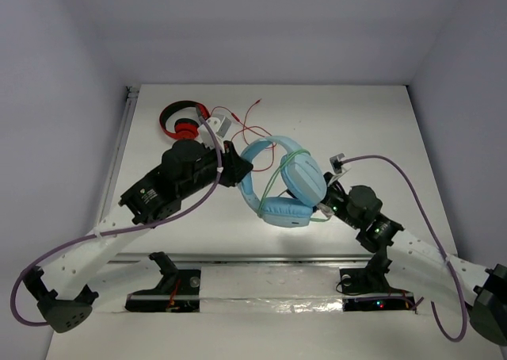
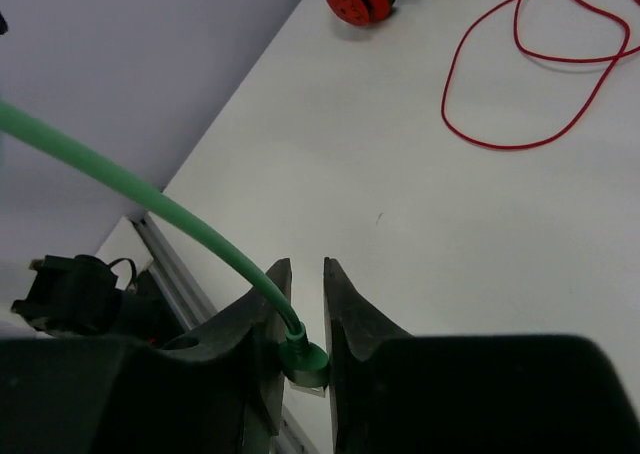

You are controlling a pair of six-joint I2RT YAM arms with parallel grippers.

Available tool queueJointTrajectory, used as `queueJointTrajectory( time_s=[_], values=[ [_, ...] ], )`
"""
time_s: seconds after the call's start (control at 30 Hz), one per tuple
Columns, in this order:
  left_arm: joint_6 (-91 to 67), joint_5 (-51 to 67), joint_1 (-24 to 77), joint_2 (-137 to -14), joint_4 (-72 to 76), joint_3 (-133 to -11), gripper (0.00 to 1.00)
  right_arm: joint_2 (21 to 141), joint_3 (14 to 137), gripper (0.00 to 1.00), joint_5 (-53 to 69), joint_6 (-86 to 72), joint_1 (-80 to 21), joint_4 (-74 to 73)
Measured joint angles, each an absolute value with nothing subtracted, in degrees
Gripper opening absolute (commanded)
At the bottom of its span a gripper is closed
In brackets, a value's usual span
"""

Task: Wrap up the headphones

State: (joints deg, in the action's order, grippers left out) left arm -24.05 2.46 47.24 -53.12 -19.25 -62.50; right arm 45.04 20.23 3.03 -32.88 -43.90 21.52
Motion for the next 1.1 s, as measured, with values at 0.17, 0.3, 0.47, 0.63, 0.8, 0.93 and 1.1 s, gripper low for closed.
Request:
queueJointTrajectory(
  time_s=[0.17,0.3,0.47,0.63,0.8,0.93,1.1],
  values=[
    [-28.86,-0.54,47.18,-53.49,-13.26,-59.57,0.00,43.07,17.28,0.00,3.01,-36.42,-43.90,25.19],
    [-35.05,-3.92,46.74,-54.26,-5.69,-53.82,0.00,44.71,15.46,0.00,2.98,-41.34,-43.90,30.22],
    [-41.41,-9.69,46.76,-59.13,3.73,-50.06,0.00,50.04,14.24,0.00,2.17,-47.88,-43.90,37.47],
    [-45.39,-16.47,46.46,-63.24,9.37,-48.23,0.00,55.16,12.60,0.00,0.91,-55.35,-45.01,47.31],
    [-46.68,-21.65,46.35,-67.48,13.72,-48.03,0.00,61.91,11.09,0.00,-1.10,-62.00,-47.70,56.75],
    [-47.42,-23.53,46.09,-71.24,17.06,-47.53,0.00,66.72,11.20,0.00,-1.52,-65.39,-48.60,62.59],
    [-47.57,-25.50,45.71,-72.44,20.38,-45.06,0.00,70.50,11.62,0.00,-1.19,-67.18,-48.64,64.82]
  ],
)
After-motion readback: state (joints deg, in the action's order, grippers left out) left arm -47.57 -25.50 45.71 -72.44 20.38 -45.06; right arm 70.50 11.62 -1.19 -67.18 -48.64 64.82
